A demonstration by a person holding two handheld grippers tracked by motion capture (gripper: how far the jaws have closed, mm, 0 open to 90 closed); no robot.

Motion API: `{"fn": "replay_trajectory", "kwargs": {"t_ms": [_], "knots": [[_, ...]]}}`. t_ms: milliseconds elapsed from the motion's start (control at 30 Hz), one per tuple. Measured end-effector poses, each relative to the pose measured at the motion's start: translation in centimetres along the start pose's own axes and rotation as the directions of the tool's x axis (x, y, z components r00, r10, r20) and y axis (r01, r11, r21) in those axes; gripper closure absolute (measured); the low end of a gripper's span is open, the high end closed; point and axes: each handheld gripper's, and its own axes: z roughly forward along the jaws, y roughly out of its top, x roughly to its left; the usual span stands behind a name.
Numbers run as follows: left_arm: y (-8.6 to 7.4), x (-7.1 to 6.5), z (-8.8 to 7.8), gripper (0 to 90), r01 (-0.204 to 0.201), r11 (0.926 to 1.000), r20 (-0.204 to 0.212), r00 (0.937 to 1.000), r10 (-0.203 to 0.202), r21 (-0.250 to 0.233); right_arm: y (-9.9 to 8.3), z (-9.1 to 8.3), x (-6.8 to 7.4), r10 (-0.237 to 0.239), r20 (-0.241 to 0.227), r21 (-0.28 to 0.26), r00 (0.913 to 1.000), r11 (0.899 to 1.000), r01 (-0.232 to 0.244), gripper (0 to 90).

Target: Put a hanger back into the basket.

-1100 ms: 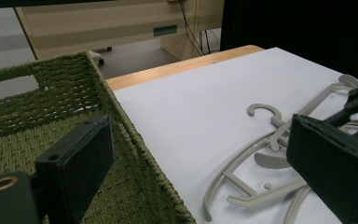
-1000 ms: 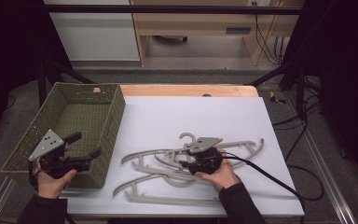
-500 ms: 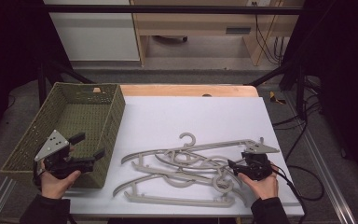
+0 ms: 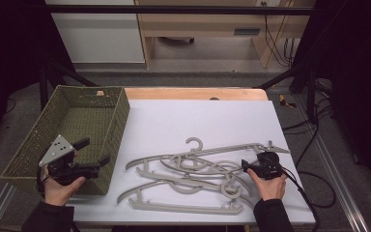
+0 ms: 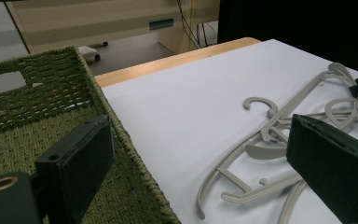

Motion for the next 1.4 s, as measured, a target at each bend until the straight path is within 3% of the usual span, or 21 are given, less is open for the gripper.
{"fn": "replay_trajectory", "kwargs": {"t_ms": [233,400,467,567,900,1000,1133,1167,1233,1400], "knots": [[0.0,-0.1,0.0,7.1,-0.002,1.0,0.002,1.0,0.002,0.0,1.0,0.5,-0.1,-0.005,0.049,0.04,0.9988,0.999,0.003,37.0],[0.0,-0.1,0.2,7.1,-0.004,1.0,0.003,1.0,0.004,0.007,1.2,0.6,-0.3,0.029,0.053,0.053,0.9982,0.998,-0.032,33.1],[-0.1,-0.2,0.3,7.1,-0.006,0.9999,0.004,1.0,0.006,0.012,1.2,1.0,-0.2,0.053,0.068,0.066,0.9963,0.996,-0.058,27.6],[-0.1,-0.4,0.4,7.1,-0.012,0.9999,0.007,0.9999,0.012,0.012,1.4,1.6,-0.3,0.071,0.059,0.075,0.9957,0.994,-0.076,27.8],[-0.2,-0.3,0.5,7.1,-0.014,0.9997,0.005,0.9999,0.014,0.02,3.3,2.9,-0.5,0.046,0.083,0.096,0.9955,0.994,-0.054,42.7],[-0.2,-0.3,0.6,7.1,-0.012,0.9997,0.005,0.9999,0.012,0.021,3.9,3.7,-0.9,0.013,0.056,0.074,0.9983,0.997,-0.017,45.9],[-0.2,-0.2,0.5,7.2,-0.009,0.9998,0.006,0.9999,0.009,0.019,4.0,3.6,-0.8,0.005,0.031,0.065,0.9995,0.998,-0.008,44.0],[-0.2,-0.2,0.6,7.3,-0.009,0.9998,0.006,0.9999,0.009,0.019,3.7,3.0,-0.6,0.013,0.03,0.05,0.9995,0.999,-0.014,35.1],[-0.2,-0.4,0.6,7.3,-0.011,0.9997,0.009,0.9999,0.011,0.022,3.4,2.9,-0.3,0.012,0.035,0.062,0.9993,0.998,-0.014,31.1],[-0.1,-0.6,0.7,7.3,-0.021,0.9995,0.012,0.9997,0.021,0.023,2.9,3.4,0.4,0.009,0.004,0.079,1.0,0.997,-0.009,33.8]]}}
